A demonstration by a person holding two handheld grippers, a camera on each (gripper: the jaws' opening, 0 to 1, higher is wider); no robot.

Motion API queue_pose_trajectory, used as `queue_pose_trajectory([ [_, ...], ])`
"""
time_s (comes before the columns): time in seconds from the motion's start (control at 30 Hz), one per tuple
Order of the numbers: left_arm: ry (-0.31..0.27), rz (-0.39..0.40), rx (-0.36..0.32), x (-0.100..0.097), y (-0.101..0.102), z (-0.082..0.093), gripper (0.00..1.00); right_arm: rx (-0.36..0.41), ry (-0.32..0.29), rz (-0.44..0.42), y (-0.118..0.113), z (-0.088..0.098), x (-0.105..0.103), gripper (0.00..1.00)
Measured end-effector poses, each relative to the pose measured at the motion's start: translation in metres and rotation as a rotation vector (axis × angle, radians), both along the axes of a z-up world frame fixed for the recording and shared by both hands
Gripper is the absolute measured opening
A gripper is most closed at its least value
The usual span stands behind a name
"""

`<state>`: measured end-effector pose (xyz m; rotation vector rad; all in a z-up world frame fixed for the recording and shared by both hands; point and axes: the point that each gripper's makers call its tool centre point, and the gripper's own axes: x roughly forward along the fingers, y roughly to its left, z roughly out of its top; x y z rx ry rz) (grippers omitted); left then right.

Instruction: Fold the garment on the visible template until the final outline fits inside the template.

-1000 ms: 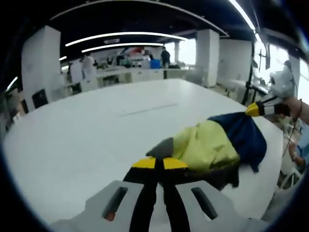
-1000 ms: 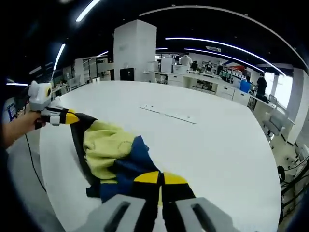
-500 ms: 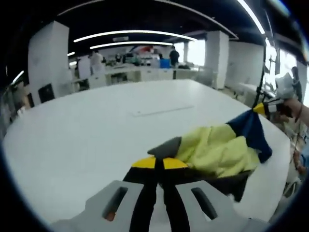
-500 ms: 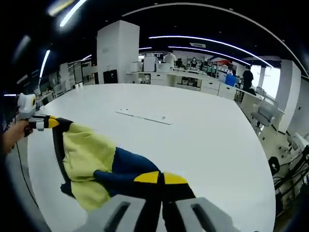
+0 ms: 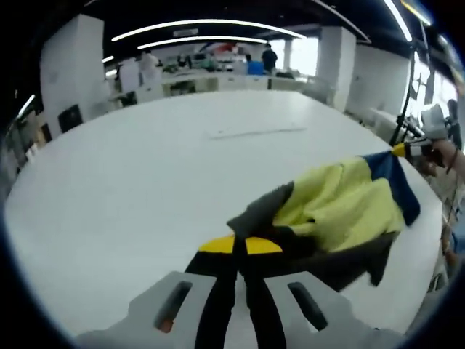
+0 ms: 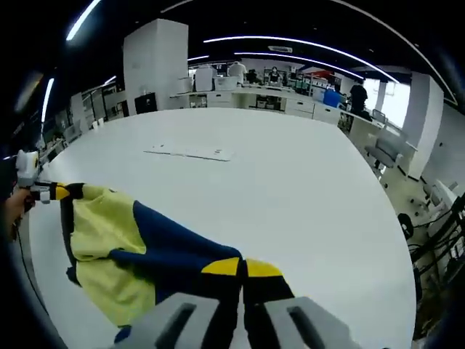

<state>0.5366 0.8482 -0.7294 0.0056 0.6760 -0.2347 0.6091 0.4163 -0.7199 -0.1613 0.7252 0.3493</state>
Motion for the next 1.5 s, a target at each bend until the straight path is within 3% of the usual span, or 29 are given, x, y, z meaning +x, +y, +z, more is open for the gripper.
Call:
queue_pose_trajectory([
  [0.17, 0.078, 0.003, 0.001, -0.010, -0.003, -0.017, 0.00, -0.016, 0.054, 0.000, 0.001, -0.018, -0.009, 0.00],
  [0.57, 0.113, -0.018, 0.028, -0.015, 0.001, -0.025, 0.00, 0.005, 0.164, -0.034, -0.003, -0.045, -0.028, 0.00],
  [0.73, 0.143, -0.036, 0.103, -0.020, 0.005, -0.033, 0.06, 0.007, 0.180, -0.024, 0.000, -0.050, -0.034, 0.00],
  [0.87, 0.118, -0.037, 0.106, -0.019, 0.007, -0.026, 0.21, 0.017, 0.173, -0.031, 0.001, -0.048, -0.034, 0.00],
  [0.93, 0.096, -0.031, 0.094, -0.017, 0.007, -0.021, 0.26, 0.008, 0.159, -0.033, -0.001, -0.042, -0.033, 0.12],
  [1.07, 0.062, 0.018, -0.013, -0.011, 0.001, -0.007, 0.34, 0.043, 0.115, -0.032, 0.003, -0.024, -0.029, 0.21],
  [1.13, -0.014, 0.018, -0.048, -0.004, -0.005, 0.010, 0.35, 0.052, 0.096, -0.026, 0.007, -0.015, -0.026, 0.23],
  [1.33, -0.082, -0.009, -0.076, 0.013, -0.023, 0.032, 0.39, 0.188, 0.037, 0.012, 0.035, 0.012, -0.009, 0.27],
  [1.5, -0.068, -0.035, -0.083, 0.025, -0.034, 0.025, 0.36, 0.220, 0.034, 0.096, 0.067, 0.014, -0.001, 0.29],
])
